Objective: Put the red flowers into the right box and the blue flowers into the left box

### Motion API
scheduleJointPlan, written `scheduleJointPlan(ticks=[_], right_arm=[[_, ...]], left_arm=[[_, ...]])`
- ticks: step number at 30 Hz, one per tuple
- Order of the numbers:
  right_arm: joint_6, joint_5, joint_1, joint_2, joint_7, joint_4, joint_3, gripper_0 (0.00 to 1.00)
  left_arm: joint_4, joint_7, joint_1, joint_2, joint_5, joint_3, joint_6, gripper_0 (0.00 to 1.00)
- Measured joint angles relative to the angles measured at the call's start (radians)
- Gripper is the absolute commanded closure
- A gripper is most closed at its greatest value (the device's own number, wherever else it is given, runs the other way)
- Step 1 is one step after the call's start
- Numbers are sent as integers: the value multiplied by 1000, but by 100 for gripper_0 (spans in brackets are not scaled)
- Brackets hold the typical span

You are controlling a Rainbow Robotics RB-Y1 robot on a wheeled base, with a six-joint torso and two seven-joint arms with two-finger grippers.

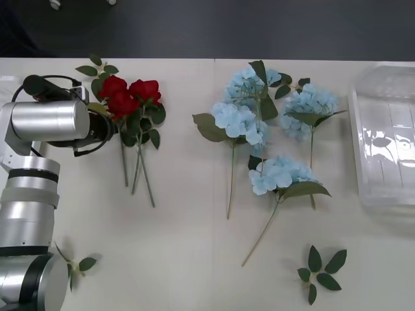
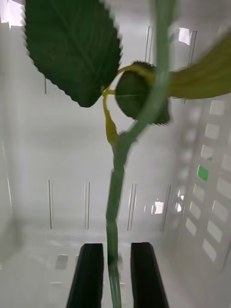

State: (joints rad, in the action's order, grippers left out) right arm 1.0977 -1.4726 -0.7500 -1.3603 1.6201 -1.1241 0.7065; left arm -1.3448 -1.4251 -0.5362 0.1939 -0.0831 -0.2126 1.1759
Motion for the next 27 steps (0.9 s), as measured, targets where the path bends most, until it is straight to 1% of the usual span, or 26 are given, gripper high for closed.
scheduleJointPlan(ticks=[2,9,16,20,23,24,25,26,27], right_arm=[[-6,15,0,0,0,0,0,52],[-4,50,0,0,0,-4,0,52],[-4,80,0,0,0,-45,0,52],[1,66,0,-1,0,-90,-1,52],[33,39,0,-1,0,-141,-10,52],[42,23,0,-1,0,-157,-19,52],[51,4,0,-2,0,-171,-30,52],[59,-14,0,-2,0,-182,-43,52],[68,-27,0,-2,0,-192,-57,52]], left_arm=[[5,0,0,-16,10,0,-11,0],[5,0,-1,-58,90,1,-14,0],[12,0,-1,-89,125,2,-37,0],[74,0,-7,-93,138,13,-108,0],[109,0,-22,-93,139,26,-156,0],[117,0,-28,-93,139,28,-159,6],[123,0,-33,-93,138,30,-159,26],[127,0,-37,-93,138,31,-159,56],[129,0,-40,-93,138,31,-159,82]])
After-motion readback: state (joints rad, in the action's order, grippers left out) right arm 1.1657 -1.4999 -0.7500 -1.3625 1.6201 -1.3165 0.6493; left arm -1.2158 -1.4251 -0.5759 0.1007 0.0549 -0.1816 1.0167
